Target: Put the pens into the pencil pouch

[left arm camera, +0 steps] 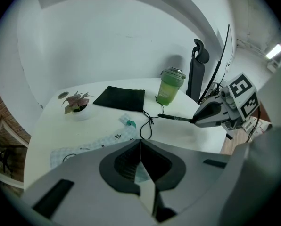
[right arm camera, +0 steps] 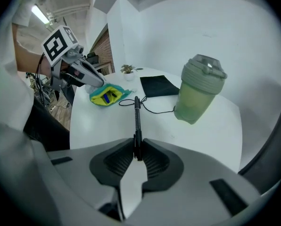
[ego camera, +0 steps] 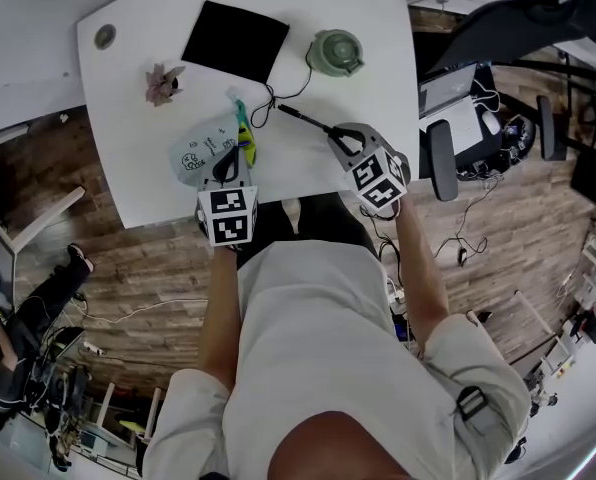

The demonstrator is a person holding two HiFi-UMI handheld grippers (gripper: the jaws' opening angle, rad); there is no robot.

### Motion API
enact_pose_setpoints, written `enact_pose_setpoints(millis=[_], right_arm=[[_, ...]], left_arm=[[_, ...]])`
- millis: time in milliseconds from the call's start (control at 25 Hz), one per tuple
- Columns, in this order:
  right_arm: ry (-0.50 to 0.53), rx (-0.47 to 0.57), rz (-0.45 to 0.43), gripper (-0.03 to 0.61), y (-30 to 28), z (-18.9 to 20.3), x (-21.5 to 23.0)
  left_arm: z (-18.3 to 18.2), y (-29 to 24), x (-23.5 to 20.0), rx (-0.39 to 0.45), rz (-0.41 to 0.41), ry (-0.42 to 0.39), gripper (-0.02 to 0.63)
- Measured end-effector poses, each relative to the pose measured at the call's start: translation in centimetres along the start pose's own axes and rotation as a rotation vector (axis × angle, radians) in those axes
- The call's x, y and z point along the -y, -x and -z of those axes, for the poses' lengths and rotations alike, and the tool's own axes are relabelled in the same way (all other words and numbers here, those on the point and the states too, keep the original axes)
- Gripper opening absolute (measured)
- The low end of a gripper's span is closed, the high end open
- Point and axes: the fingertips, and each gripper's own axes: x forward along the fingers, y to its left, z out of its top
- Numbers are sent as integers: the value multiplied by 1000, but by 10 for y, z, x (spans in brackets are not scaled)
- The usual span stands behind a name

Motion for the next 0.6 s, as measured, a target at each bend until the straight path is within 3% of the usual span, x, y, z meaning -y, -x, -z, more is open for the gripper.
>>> enact_pose_setpoints(millis=[600], right_arm=[[245, 1, -135, 60, -10, -45, -53]], left_arm=[[-9, 21, -11, 70, -28, 55, -5]])
